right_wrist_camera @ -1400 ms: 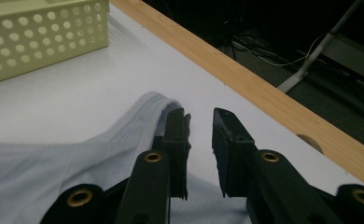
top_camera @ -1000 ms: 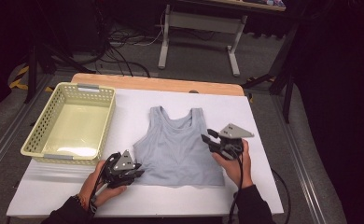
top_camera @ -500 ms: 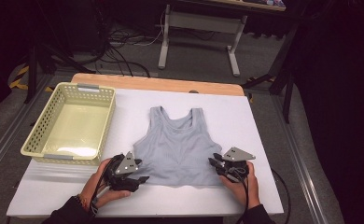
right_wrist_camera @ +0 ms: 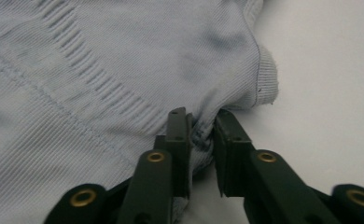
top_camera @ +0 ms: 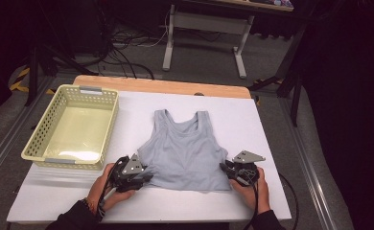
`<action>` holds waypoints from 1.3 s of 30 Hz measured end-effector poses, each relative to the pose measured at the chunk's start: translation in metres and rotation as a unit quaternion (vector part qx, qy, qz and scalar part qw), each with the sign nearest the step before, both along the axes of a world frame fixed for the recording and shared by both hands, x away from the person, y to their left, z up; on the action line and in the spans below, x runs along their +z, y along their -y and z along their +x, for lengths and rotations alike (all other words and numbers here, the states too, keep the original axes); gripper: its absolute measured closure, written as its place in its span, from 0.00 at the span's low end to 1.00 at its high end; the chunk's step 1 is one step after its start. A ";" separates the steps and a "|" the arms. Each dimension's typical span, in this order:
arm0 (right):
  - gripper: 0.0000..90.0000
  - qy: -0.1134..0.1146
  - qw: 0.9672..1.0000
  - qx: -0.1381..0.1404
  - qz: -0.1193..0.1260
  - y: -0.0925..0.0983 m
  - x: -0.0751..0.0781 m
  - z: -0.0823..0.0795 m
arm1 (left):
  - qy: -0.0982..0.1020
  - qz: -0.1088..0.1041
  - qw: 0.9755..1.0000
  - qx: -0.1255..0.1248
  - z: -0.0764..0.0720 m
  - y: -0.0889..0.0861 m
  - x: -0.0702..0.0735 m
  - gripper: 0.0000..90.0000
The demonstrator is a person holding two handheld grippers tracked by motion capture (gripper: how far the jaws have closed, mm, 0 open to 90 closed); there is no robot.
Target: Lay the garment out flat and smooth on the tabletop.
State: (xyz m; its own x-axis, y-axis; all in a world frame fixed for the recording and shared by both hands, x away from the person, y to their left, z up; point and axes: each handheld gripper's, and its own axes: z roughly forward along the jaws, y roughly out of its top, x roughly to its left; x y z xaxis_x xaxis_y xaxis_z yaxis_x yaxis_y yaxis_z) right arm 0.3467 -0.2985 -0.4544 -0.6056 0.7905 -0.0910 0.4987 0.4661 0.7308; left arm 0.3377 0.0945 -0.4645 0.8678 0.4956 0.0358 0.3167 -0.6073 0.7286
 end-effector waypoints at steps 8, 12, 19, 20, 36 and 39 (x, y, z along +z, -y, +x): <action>0.94 0.019 1.000 0.002 -0.020 -0.004 0.000 0.008 | 0.012 0.009 1.000 0.003 0.011 0.004 0.001 0.89; 0.95 0.034 0.999 -0.009 -0.018 -0.005 0.002 0.017 | 0.021 0.010 1.000 0.013 0.016 0.005 0.003 0.91; 0.91 0.042 0.999 -0.021 -0.006 -0.005 0.003 0.022 | 0.030 0.014 0.999 0.026 0.022 0.006 0.005 0.92; 0.88 0.046 0.999 -0.024 -0.005 -0.004 0.004 0.021 | 0.028 0.011 0.999 0.027 0.019 0.005 0.007 0.91; 1.00 0.125 0.989 0.035 0.072 -0.027 0.049 -0.017 | 0.067 -0.049 0.996 -0.027 -0.011 0.003 0.057 0.93; 1.00 0.105 0.991 0.073 0.043 -0.056 0.038 -0.013 | 0.054 -0.042 0.997 -0.035 -0.004 0.015 0.049 0.95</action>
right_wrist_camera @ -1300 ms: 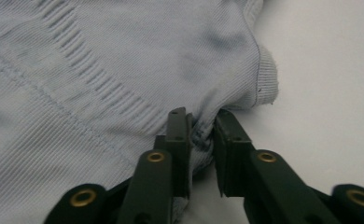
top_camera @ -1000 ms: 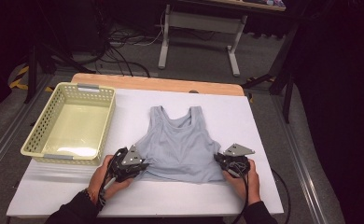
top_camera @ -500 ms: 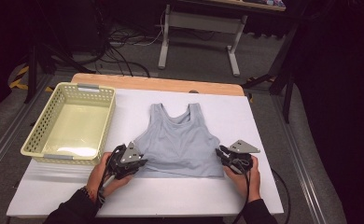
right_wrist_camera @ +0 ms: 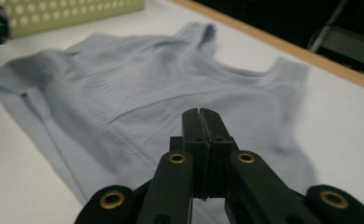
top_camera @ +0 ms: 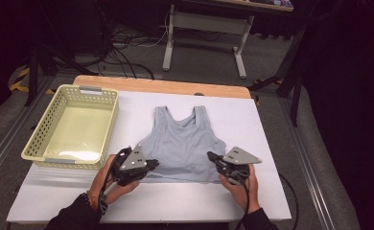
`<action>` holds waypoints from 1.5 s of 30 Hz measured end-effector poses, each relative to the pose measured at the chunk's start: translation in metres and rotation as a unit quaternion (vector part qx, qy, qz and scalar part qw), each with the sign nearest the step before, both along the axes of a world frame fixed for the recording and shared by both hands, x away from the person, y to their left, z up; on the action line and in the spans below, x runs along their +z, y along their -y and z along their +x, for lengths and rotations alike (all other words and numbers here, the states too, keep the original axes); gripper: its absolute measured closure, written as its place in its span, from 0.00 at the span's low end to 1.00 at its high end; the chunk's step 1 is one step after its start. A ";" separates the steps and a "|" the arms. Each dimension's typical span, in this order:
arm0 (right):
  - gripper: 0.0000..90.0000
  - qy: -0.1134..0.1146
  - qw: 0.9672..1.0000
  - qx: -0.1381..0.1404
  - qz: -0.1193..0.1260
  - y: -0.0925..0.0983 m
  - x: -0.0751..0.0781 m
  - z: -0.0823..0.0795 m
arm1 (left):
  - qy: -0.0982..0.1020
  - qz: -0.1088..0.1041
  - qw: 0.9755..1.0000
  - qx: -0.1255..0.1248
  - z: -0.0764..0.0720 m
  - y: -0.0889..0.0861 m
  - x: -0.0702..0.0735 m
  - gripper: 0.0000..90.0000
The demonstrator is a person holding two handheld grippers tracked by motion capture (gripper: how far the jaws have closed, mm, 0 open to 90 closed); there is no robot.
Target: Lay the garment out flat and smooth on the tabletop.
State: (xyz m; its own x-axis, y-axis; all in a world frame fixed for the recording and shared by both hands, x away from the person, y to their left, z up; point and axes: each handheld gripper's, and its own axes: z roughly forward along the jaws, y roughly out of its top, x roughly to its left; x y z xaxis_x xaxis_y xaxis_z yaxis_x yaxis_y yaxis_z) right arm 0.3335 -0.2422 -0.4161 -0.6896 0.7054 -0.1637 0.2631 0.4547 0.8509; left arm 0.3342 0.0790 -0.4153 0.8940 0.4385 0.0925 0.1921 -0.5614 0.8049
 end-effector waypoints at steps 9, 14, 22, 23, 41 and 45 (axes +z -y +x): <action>1.00 -0.038 0.995 0.059 -0.070 -0.054 -0.030 0.007 | -0.042 0.066 0.997 -0.004 0.024 0.027 -0.034 0.95; 1.00 -0.060 0.993 0.060 -0.088 -0.054 -0.040 0.008 | -0.057 0.065 0.996 -0.005 0.024 0.024 -0.039 0.93; 1.00 -0.051 0.994 0.034 -0.093 -0.030 -0.036 0.014 | -0.051 0.055 0.997 -0.013 0.023 0.020 -0.044 0.94; 1.00 -0.045 0.994 0.019 -0.098 -0.025 -0.035 0.015 | -0.053 0.054 0.997 -0.014 0.023 0.019 -0.044 0.94; 1.00 -0.067 0.989 -0.102 -0.078 0.047 -0.038 0.039 | -0.041 0.064 0.997 -0.009 0.019 0.020 -0.042 0.94; 0.98 -0.055 0.991 -0.117 -0.044 0.054 -0.030 0.036 | -0.005 0.032 0.999 0.021 0.021 0.013 -0.026 0.96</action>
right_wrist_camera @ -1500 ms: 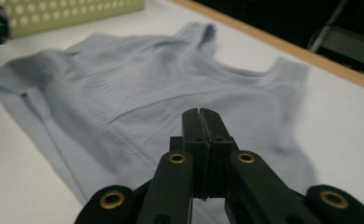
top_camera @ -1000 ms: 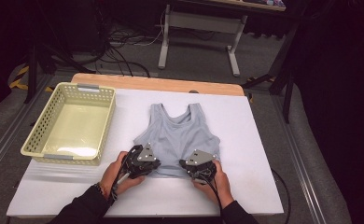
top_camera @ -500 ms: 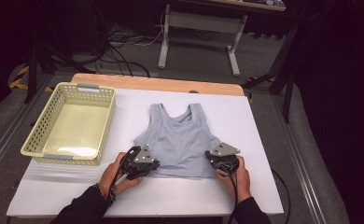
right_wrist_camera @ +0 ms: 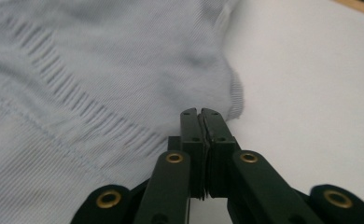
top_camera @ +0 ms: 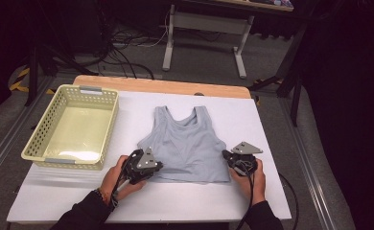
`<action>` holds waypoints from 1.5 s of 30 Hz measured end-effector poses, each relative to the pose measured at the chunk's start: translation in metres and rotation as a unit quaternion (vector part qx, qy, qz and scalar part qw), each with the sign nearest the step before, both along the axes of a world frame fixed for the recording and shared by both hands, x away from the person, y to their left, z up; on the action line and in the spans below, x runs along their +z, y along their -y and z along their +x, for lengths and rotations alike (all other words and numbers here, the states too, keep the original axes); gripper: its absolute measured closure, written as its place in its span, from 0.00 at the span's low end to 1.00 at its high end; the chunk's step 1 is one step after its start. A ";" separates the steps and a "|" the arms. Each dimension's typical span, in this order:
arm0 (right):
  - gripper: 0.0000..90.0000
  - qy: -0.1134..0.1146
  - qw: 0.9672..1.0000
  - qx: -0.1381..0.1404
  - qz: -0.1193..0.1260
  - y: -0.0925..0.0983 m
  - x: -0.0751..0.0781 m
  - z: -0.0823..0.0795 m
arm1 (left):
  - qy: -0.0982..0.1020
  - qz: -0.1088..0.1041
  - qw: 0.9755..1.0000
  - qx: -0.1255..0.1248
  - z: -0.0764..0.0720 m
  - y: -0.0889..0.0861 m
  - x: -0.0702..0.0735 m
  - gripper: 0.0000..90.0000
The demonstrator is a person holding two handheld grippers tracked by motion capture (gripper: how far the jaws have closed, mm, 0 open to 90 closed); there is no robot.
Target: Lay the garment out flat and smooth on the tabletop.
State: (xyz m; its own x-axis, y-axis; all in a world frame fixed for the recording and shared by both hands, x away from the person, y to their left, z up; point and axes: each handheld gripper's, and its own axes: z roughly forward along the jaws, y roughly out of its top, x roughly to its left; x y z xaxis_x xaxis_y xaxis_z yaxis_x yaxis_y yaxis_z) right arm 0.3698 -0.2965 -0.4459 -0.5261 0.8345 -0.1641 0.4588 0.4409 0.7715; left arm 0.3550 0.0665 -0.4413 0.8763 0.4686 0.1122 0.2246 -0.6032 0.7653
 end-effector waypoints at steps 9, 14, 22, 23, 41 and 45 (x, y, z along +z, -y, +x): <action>0.86 0.011 0.999 -0.006 0.039 0.005 0.004 -0.001 | 0.004 0.002 0.996 0.090 0.033 -0.009 0.000 0.94; 0.77 0.004 0.999 -0.001 0.045 0.005 0.000 -0.001 | 0.000 0.019 0.994 0.108 0.037 -0.009 -0.005 0.92; 0.68 -0.022 0.999 0.002 0.027 0.001 -0.006 0.003 | -0.029 0.028 0.994 0.105 0.040 -0.011 -0.016 0.92; 0.67 -0.026 0.999 -0.001 0.027 0.002 -0.006 0.003 | -0.028 0.027 0.994 0.104 0.040 -0.011 -0.016 0.91; 0.95 -0.047 0.998 0.019 0.037 0.003 -0.002 -0.001 | -0.015 0.020 0.999 0.020 -0.032 -0.034 0.000 0.58; 0.95 -0.027 0.999 0.017 0.036 0.005 0.010 -0.014 | -0.038 0.035 0.999 0.016 -0.039 -0.041 -0.015 0.56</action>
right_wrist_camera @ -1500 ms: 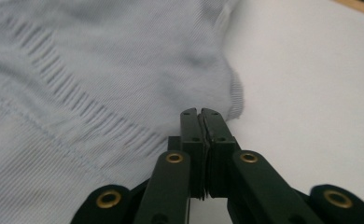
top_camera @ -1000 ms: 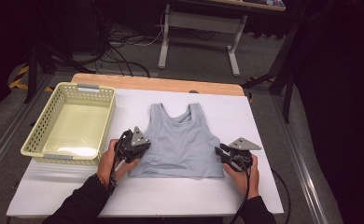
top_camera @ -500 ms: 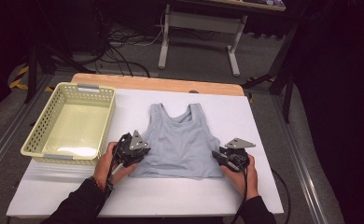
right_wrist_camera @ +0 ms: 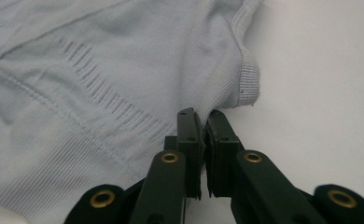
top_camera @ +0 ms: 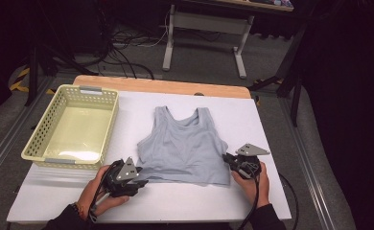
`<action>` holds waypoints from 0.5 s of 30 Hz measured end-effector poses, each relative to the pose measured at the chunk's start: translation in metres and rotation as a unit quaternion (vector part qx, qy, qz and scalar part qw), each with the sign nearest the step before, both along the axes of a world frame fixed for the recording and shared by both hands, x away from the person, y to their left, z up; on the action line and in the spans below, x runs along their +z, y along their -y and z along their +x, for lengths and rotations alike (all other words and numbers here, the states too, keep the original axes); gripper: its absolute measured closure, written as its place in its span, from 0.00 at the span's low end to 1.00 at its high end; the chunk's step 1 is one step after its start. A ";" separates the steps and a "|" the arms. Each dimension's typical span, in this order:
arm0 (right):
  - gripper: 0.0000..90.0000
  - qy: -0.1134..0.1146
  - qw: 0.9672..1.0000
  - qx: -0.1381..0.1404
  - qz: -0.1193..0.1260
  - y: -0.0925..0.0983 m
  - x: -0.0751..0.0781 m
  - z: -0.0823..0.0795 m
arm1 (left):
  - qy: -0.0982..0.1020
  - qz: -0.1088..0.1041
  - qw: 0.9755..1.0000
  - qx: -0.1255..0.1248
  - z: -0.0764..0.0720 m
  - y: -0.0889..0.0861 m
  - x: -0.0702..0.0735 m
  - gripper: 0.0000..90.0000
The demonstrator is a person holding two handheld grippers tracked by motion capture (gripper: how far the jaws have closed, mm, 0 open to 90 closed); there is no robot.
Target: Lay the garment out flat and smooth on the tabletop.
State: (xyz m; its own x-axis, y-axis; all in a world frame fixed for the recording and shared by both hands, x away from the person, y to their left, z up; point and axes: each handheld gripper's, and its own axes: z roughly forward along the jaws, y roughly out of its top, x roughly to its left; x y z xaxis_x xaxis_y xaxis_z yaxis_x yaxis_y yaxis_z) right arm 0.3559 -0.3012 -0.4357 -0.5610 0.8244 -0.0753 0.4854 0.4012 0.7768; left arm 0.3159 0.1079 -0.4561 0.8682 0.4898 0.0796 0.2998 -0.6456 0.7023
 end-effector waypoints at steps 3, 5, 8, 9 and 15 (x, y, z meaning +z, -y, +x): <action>0.95 0.003 1.000 -0.004 0.005 0.003 0.003 -0.005 | -0.009 0.002 1.000 0.005 -0.002 -0.003 -0.005 0.55; 0.95 0.004 1.000 -0.006 0.008 0.004 0.003 -0.006 | -0.012 0.000 1.000 0.005 -0.002 -0.003 -0.007 0.53; 0.96 0.011 1.000 -0.006 0.006 0.006 0.006 -0.009 | -0.012 -0.004 1.000 0.011 -0.001 -0.003 -0.007 0.53; 0.96 0.012 1.000 -0.007 0.007 0.006 0.007 -0.009 | -0.011 -0.005 1.000 0.012 -0.001 -0.002 -0.008 0.53; 0.94 0.012 1.000 -0.011 0.005 0.008 0.006 -0.010 | -0.011 -0.007 1.000 0.024 0.001 0.000 -0.007 0.67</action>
State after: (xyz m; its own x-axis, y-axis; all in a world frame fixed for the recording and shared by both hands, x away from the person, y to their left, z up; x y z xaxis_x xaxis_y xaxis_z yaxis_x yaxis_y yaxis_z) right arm 0.3462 -0.3091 -0.4295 -0.5404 0.8375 -0.0813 0.4746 0.3832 0.7924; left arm 0.3165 0.1081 -0.4635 0.8452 0.5318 0.0536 0.3460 -0.6208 0.7035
